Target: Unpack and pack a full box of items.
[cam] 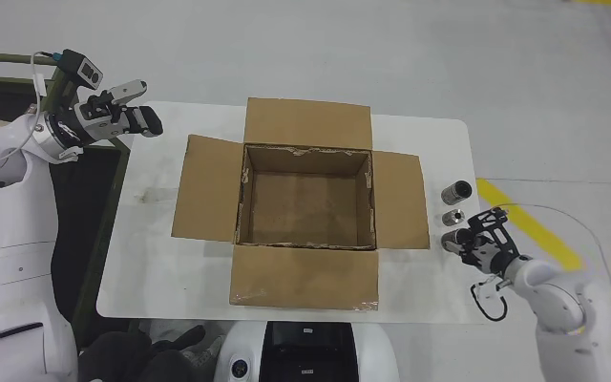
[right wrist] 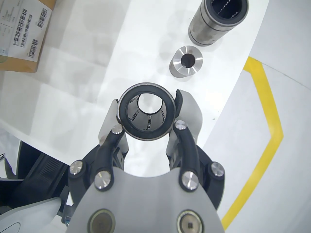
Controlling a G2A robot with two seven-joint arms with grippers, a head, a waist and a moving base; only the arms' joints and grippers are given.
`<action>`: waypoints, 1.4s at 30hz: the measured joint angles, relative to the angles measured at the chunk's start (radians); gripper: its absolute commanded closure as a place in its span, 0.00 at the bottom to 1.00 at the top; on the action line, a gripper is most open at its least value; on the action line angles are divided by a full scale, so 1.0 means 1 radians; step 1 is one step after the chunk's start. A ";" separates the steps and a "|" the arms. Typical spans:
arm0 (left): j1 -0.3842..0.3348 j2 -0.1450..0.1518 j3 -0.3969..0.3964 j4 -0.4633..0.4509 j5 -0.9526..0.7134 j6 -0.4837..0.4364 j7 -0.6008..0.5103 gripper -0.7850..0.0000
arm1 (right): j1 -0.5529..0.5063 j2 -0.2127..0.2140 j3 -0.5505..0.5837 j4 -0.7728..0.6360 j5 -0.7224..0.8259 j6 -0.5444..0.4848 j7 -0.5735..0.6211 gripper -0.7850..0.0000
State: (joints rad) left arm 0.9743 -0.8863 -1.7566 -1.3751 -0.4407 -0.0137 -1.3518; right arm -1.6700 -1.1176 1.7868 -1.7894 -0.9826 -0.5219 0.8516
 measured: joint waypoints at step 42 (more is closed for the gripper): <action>0.000 0.000 0.000 0.000 0.000 0.000 0.000 0.00 | -0.059 0.031 0.004 0.028 -0.037 0.075 -0.085 0.00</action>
State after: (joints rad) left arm 0.9743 -0.8863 -1.7566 -1.3751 -0.4407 -0.0137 -1.3518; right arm -1.7291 -1.0867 1.7905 -1.7612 -1.0198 -0.4465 0.7661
